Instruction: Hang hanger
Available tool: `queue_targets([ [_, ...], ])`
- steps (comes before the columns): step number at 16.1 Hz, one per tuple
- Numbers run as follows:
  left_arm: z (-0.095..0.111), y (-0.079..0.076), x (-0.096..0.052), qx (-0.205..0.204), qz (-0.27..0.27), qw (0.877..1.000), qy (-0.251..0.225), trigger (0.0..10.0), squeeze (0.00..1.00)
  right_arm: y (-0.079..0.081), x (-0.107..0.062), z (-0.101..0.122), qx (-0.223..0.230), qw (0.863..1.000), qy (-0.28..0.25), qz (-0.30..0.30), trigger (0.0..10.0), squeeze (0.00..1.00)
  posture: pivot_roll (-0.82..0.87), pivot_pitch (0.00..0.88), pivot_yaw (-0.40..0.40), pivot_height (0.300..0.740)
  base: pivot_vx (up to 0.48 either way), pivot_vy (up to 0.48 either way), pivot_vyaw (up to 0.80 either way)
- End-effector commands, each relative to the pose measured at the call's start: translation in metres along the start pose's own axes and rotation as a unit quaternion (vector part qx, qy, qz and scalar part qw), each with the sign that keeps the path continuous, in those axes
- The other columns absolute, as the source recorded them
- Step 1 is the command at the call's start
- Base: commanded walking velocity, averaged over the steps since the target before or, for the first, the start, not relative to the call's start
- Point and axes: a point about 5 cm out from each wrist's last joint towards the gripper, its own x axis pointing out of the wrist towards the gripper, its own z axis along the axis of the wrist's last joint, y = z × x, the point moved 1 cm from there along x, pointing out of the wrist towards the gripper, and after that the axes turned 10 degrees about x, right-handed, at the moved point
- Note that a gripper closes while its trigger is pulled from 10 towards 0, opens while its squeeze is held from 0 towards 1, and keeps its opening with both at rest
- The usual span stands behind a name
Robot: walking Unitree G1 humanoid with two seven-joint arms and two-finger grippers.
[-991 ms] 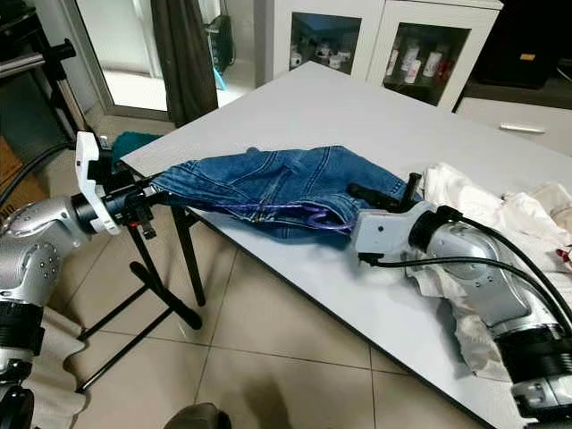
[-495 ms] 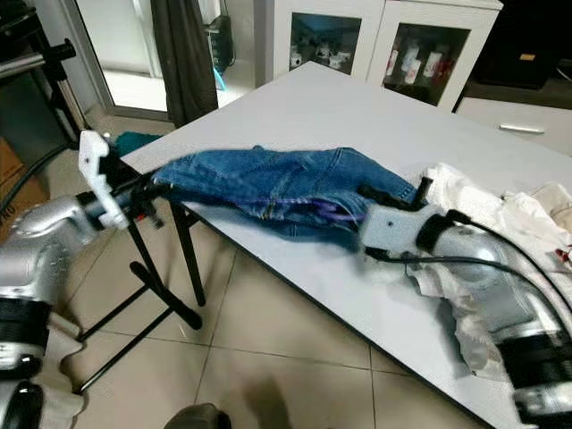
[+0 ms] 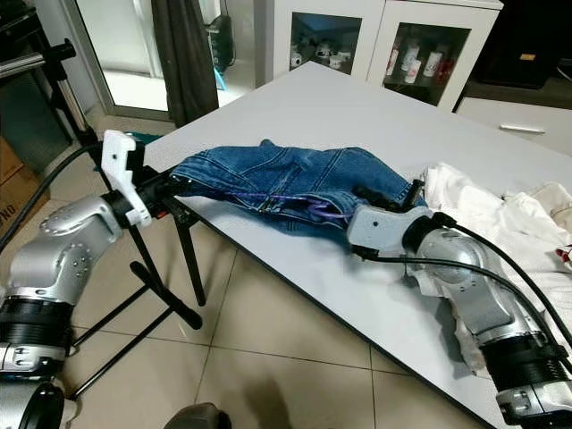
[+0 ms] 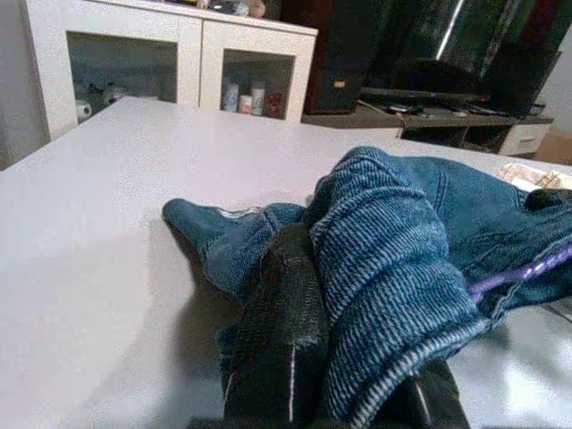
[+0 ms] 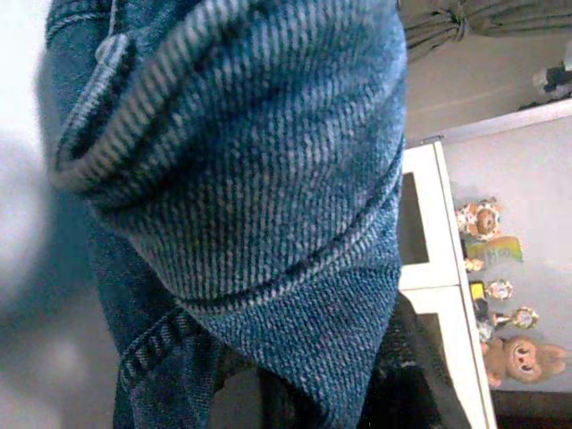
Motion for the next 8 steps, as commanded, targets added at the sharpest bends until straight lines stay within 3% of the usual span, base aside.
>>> queue_targets([
  [1,0.019,-0.008,0.011,0.023,-0.012,1.0,-0.013,10.0,0.0,-0.006,0.005,0.007,-0.006,1.0,-0.001,-0.019,10.0,0.0,0.2,0.0,0.002,0.74,0.0,0.0,0.0],
  [5,0.033,-0.026,0.024,0.027,-0.035,0.999,-0.018,10.0,0.0,-0.01,0.009,0.009,0.003,0.999,0.002,-0.039,10.0,0.0,0.2,0.0,0.003,0.74,0.0,0.0,0.0],
  [8,0.028,-0.011,0.019,0.022,-0.002,1.0,0.005,10.0,0.0,-0.019,0.003,-0.001,-0.015,0.999,0.021,-0.048,10.0,0.0,0.2,0.0,0.003,0.74,0.0,0.0,0.0],
])
